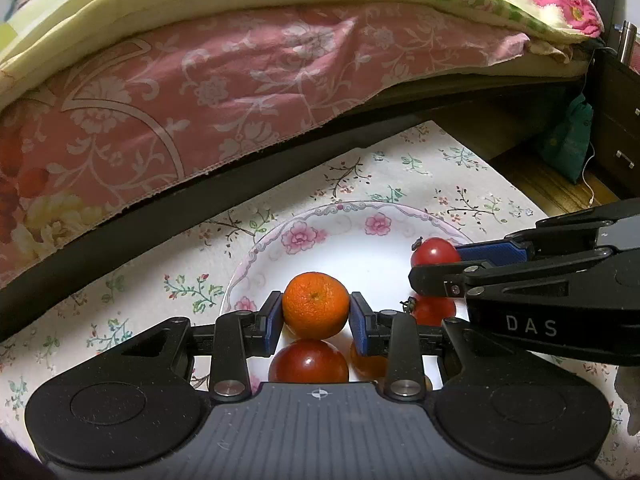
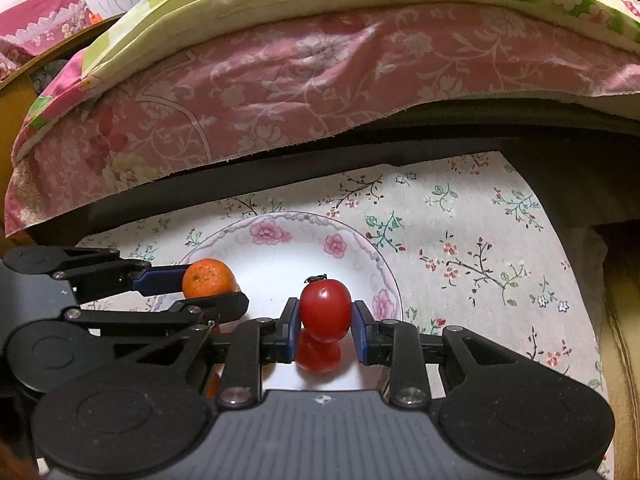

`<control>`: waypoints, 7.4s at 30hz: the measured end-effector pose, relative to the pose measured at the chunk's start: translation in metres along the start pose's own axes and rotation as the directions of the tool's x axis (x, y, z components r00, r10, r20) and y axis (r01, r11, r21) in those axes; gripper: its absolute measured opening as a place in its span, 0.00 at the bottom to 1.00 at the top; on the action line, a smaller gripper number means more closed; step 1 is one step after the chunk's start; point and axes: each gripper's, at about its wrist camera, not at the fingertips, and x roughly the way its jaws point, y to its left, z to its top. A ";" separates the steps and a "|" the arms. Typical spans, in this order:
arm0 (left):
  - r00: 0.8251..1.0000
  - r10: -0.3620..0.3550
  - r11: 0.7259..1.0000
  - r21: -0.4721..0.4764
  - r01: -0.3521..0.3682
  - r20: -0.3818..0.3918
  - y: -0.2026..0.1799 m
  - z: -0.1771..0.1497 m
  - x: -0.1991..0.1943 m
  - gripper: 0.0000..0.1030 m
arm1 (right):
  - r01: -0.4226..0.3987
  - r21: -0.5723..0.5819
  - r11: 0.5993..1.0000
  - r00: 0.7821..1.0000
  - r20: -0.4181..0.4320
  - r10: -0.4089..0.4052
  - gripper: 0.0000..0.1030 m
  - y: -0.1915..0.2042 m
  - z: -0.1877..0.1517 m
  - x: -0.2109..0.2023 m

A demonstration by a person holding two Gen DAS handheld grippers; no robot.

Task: Organize fruits
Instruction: 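Lift and carry the tangerine and tomato over the white plate, then open both tools to drop the tangerine and tomato into the plate, then withdraw both tools toward the red tomato and yellow fruit on the cloth, then grasp the red tomato with the left tool while the right grasps the yellow fruit, then lift and carry the red tomato and yellow fruit over the plate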

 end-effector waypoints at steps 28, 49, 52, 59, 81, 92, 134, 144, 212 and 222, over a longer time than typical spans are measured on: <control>0.999 0.040 0.999 -0.010 -0.040 -0.001 0.006 -0.002 0.002 0.54 | 0.009 0.002 1.000 1.000 0.006 -0.009 0.29 -0.002 0.000 0.008; 0.997 0.072 0.997 -0.011 -0.071 0.038 0.009 -0.001 -0.045 0.61 | 0.013 -0.010 1.000 0.999 0.050 -0.013 0.33 0.014 -0.001 -0.023; 0.997 0.073 0.997 -0.015 -0.073 0.038 0.009 -0.004 -0.051 0.61 | 0.011 -0.012 1.000 0.998 0.056 -0.010 0.33 0.019 -0.003 -0.029; 0.996 0.079 0.997 -0.016 -0.078 0.034 0.005 -0.011 -0.062 0.60 | 0.000 -0.007 1.000 0.999 0.054 0.000 0.33 0.027 -0.011 -0.041; 0.994 0.106 0.994 -0.013 -0.107 -0.039 0.002 -0.068 -0.107 0.58 | -0.059 -0.006 0.998 0.998 -0.015 0.059 0.33 0.062 -0.059 -0.072; 0.986 0.122 0.992 -0.027 -0.126 -0.117 0.017 -0.102 -0.109 0.57 | -0.112 -0.045 0.993 0.989 -0.105 0.106 0.33 0.089 -0.089 -0.058; 0.985 0.103 0.993 -0.039 -0.109 -0.141 0.042 -0.105 -0.065 0.38 | -0.231 -0.102 0.968 0.965 -0.152 0.215 0.29 0.102 -0.084 -0.008; 0.989 0.039 0.999 -0.006 -0.040 -0.140 0.025 -0.107 -0.078 0.38 | -0.202 -0.136 0.970 0.970 -0.161 0.180 0.27 0.102 -0.089 -0.020; 0.987 -0.011 0.998 0.054 0.020 -0.160 -0.020 -0.137 -0.102 0.43 | -0.114 -0.164 0.980 0.977 -0.197 0.080 0.28 0.075 -0.137 -0.069; 0.984 -0.022 0.995 0.088 0.038 -0.178 -0.025 -0.152 -0.104 0.46 | -0.116 -0.204 0.972 0.975 -0.209 0.072 0.28 0.080 -0.146 -0.070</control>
